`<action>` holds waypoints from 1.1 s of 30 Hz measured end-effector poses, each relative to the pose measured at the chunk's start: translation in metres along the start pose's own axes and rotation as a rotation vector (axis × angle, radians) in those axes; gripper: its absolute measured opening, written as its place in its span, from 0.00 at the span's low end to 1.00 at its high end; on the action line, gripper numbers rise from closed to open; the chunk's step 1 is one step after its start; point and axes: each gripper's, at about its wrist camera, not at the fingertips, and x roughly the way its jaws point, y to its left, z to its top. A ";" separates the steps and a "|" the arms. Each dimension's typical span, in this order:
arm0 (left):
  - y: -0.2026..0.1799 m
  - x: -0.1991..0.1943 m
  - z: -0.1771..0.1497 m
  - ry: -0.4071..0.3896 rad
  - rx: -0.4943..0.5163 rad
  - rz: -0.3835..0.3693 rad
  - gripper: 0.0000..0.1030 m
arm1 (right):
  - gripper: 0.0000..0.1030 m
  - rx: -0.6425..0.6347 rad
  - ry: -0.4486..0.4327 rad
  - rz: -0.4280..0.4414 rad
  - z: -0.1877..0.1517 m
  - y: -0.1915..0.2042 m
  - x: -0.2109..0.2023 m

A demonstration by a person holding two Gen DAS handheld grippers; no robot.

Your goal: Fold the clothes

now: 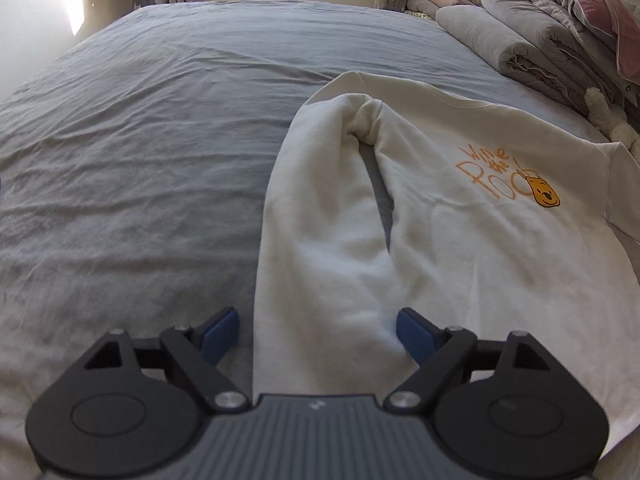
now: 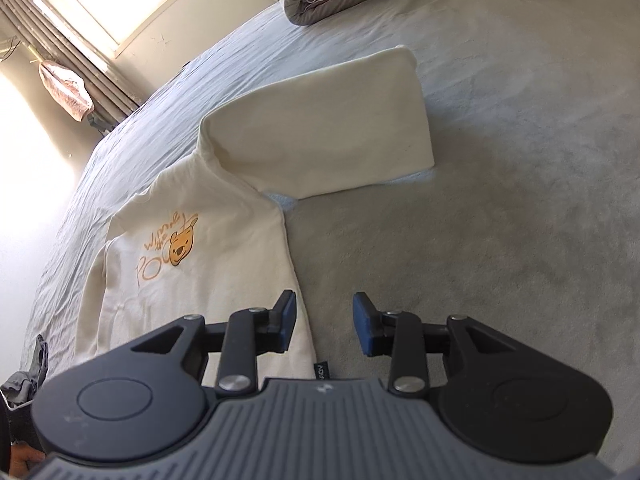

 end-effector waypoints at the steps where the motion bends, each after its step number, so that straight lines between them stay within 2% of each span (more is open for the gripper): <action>1: 0.001 -0.002 -0.002 0.002 0.002 -0.001 0.75 | 0.35 -0.010 0.008 0.002 -0.001 0.003 0.001; 3: 0.001 -0.003 -0.005 0.001 0.022 0.010 0.57 | 0.35 -0.028 0.023 0.010 -0.003 0.008 0.005; 5: 0.004 -0.003 -0.006 -0.010 0.031 0.028 0.32 | 0.37 -0.041 0.035 0.019 -0.003 0.012 0.009; 7: 0.011 -0.005 -0.004 -0.024 0.020 0.047 0.13 | 0.39 -0.051 0.045 0.025 -0.004 0.016 0.012; 8: 0.014 -0.006 -0.003 -0.032 0.016 0.059 0.12 | 0.39 -0.052 0.047 0.027 -0.005 0.017 0.013; 10: 0.018 -0.008 0.000 -0.054 0.035 0.136 0.09 | 0.40 -0.053 0.050 0.031 -0.006 0.020 0.014; 14: 0.025 -0.007 0.010 -0.109 0.089 0.329 0.08 | 0.40 -0.057 0.056 0.034 -0.009 0.023 0.014; 18: 0.037 -0.007 0.025 -0.218 0.114 0.518 0.09 | 0.41 -0.065 0.061 0.016 -0.011 0.021 0.014; 21: 0.046 -0.005 0.033 -0.279 0.106 0.621 0.15 | 0.41 -0.068 0.064 0.001 -0.011 0.016 0.013; 23: 0.046 -0.001 0.035 -0.276 0.091 0.669 0.26 | 0.41 -0.068 0.063 -0.006 -0.011 0.013 0.012; 25: 0.042 0.002 0.035 -0.263 0.091 0.681 0.35 | 0.41 -0.071 0.059 -0.017 -0.011 0.008 0.010; 26: 0.040 0.002 0.035 -0.260 0.094 0.675 0.48 | 0.41 -0.073 0.057 -0.024 -0.010 0.007 0.009; 29: 0.034 -0.004 0.033 -0.257 0.071 0.590 0.74 | 0.42 -0.068 0.056 -0.036 -0.009 0.002 0.008; 33: 0.028 -0.014 0.029 -0.240 0.010 0.447 0.82 | 0.46 -0.066 0.060 -0.039 -0.008 0.000 0.008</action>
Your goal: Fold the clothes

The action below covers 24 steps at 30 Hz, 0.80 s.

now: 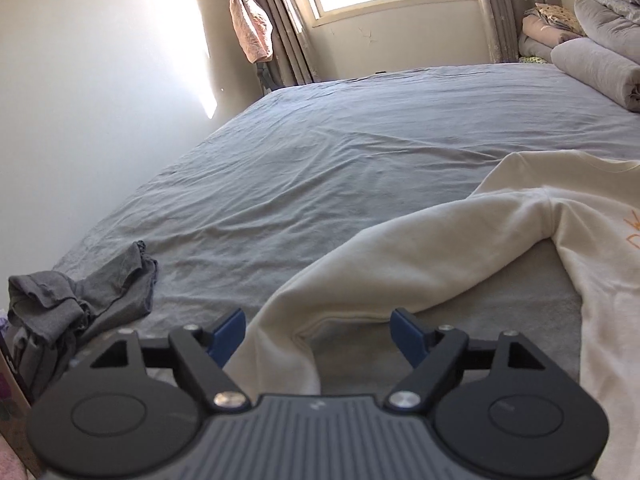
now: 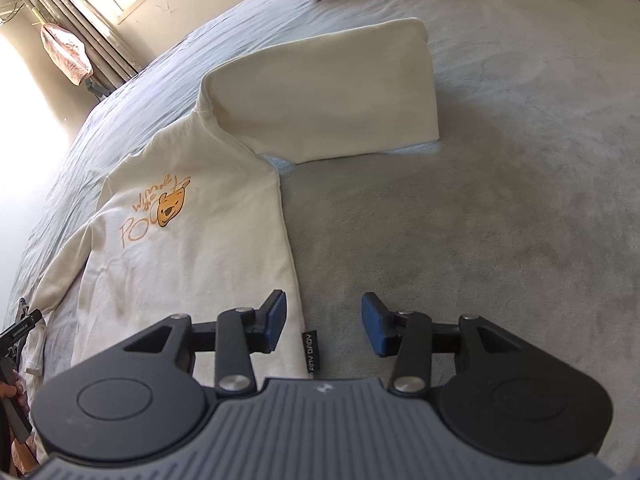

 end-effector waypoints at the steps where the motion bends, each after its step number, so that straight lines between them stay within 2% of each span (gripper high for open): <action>1: 0.000 -0.002 -0.001 0.011 -0.014 -0.032 0.82 | 0.48 -0.003 0.001 0.000 0.000 0.000 0.000; 5: -0.002 -0.017 -0.010 0.049 -0.066 -0.168 0.84 | 0.51 -0.032 0.010 0.002 -0.003 0.004 -0.001; 10: -0.006 -0.037 -0.025 0.081 -0.062 -0.295 0.84 | 0.59 -0.044 0.025 0.021 -0.009 0.007 0.000; 16: -0.001 -0.055 -0.038 0.146 -0.097 -0.451 0.84 | 0.61 -0.041 0.061 0.021 -0.013 0.015 -0.004; 21: 0.010 -0.064 -0.052 0.185 -0.152 -0.560 0.84 | 0.61 -0.054 0.061 0.059 -0.021 0.025 -0.022; 24: 0.018 -0.062 -0.065 0.234 -0.210 -0.589 0.84 | 0.61 -0.038 0.073 0.081 -0.030 0.027 -0.029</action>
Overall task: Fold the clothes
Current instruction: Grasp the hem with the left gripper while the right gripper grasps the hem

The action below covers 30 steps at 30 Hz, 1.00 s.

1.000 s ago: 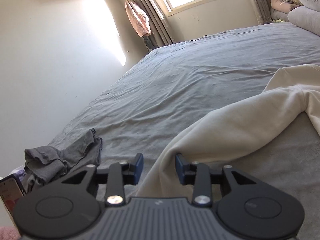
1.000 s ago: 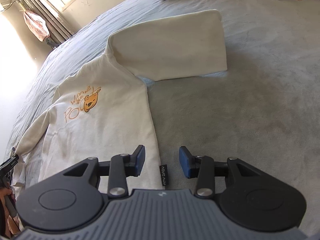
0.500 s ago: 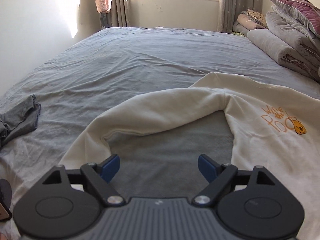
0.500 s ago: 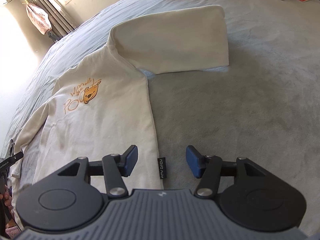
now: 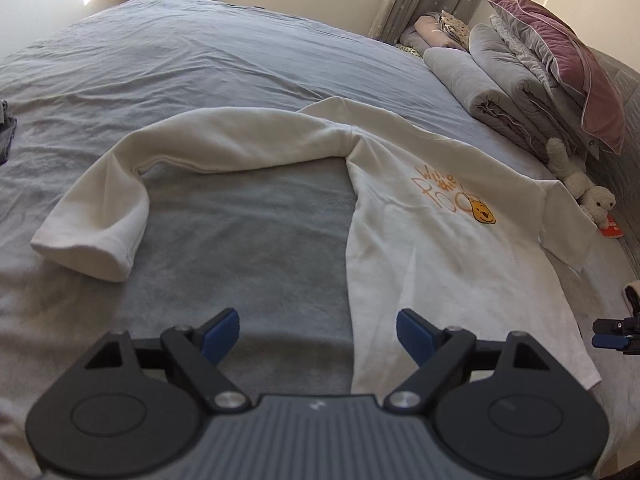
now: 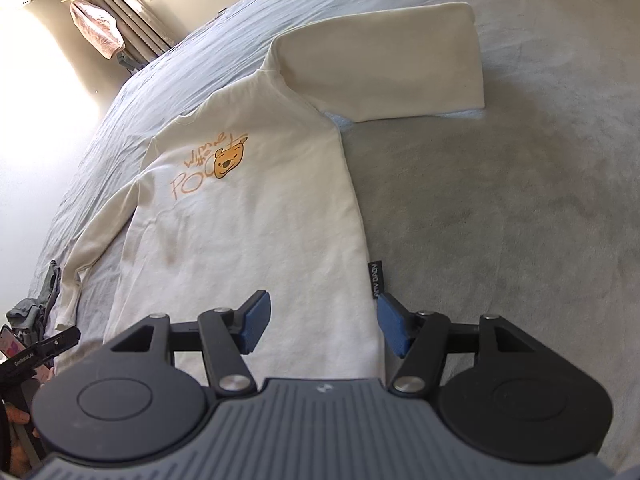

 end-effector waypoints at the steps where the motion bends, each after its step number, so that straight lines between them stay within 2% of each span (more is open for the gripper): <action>1: 0.004 0.001 -0.003 0.012 -0.025 -0.009 0.84 | 0.61 0.004 0.004 -0.002 -0.003 0.000 -0.002; 5: 0.019 0.002 -0.013 0.049 -0.128 -0.070 0.84 | 0.61 0.021 0.011 -0.016 -0.015 -0.001 -0.008; 9: 0.025 -0.002 -0.020 0.054 -0.184 -0.134 0.82 | 0.61 0.046 0.013 0.003 -0.027 -0.003 -0.016; 14: 0.029 0.000 -0.027 0.073 -0.252 -0.226 0.66 | 0.61 0.083 -0.022 0.032 -0.044 -0.012 -0.019; 18: 0.018 0.008 -0.037 0.117 -0.274 -0.320 0.62 | 0.61 0.155 -0.005 0.042 -0.058 -0.023 -0.011; 22: 0.004 0.018 -0.044 0.131 -0.224 -0.266 0.61 | 0.60 0.150 -0.050 0.040 -0.059 -0.021 -0.006; 26: 0.002 0.019 -0.045 0.112 -0.223 -0.259 0.61 | 0.59 0.141 -0.070 0.031 -0.061 -0.019 0.000; 30: -0.002 0.018 -0.050 0.092 -0.194 -0.234 0.59 | 0.45 0.005 -0.091 -0.052 -0.068 -0.003 0.004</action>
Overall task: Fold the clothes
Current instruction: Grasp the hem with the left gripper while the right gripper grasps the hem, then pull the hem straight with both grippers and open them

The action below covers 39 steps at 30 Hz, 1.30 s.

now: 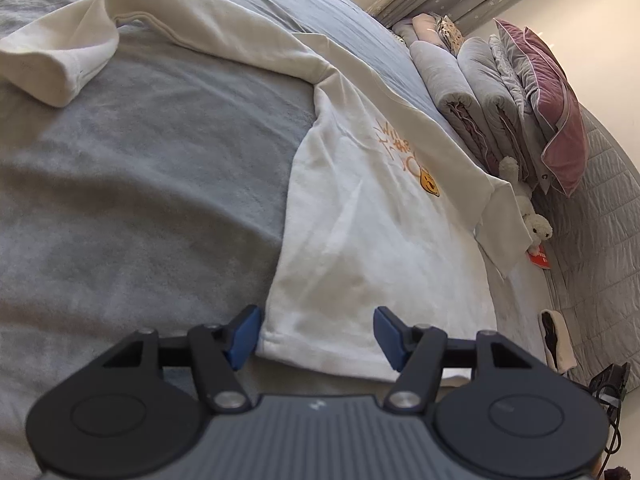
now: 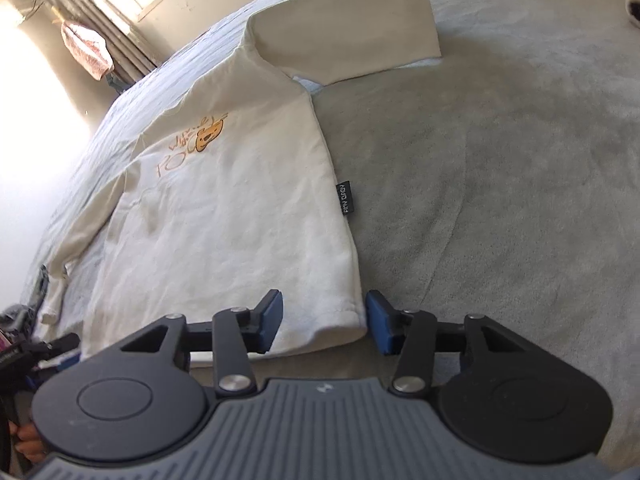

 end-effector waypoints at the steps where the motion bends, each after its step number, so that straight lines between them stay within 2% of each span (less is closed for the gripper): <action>1: -0.002 0.000 -0.001 -0.004 0.015 0.016 0.53 | 0.40 -0.039 -0.007 -0.025 -0.002 0.004 0.000; 3: -0.004 -0.001 -0.003 -0.002 0.039 0.051 0.33 | 0.35 -0.103 -0.018 -0.064 -0.006 0.011 0.000; 4: -0.003 0.000 -0.002 0.007 0.039 0.067 0.18 | 0.30 -0.127 -0.022 -0.077 -0.007 0.014 0.000; 7: 0.002 -0.002 -0.001 0.010 0.003 0.060 0.13 | 0.14 -0.169 -0.018 -0.091 -0.006 0.016 0.001; 8: 0.002 -0.004 -0.002 0.006 -0.007 0.057 0.12 | 0.12 -0.169 -0.019 -0.092 -0.006 0.016 0.001; 9: 0.002 -0.006 -0.003 -0.002 -0.014 0.056 0.11 | 0.09 -0.156 -0.022 -0.089 -0.005 0.014 -0.001; 14: -0.003 -0.024 -0.012 -0.047 -0.038 0.058 0.07 | 0.08 -0.109 -0.057 -0.064 0.001 0.012 -0.020; 20: -0.010 -0.049 -0.019 -0.057 -0.035 0.046 0.07 | 0.08 -0.171 -0.057 -0.045 0.005 0.020 -0.044; 29: -0.014 -0.064 -0.046 0.022 0.024 0.032 0.07 | 0.07 -0.295 -0.013 -0.055 0.002 0.028 -0.063; 35: -0.006 -0.066 -0.055 0.038 0.034 0.037 0.06 | 0.07 -0.304 0.032 -0.074 0.000 0.025 -0.058; 39: 0.003 -0.061 -0.054 0.045 -0.004 0.015 0.07 | 0.08 -0.281 0.063 -0.083 -0.003 0.020 -0.049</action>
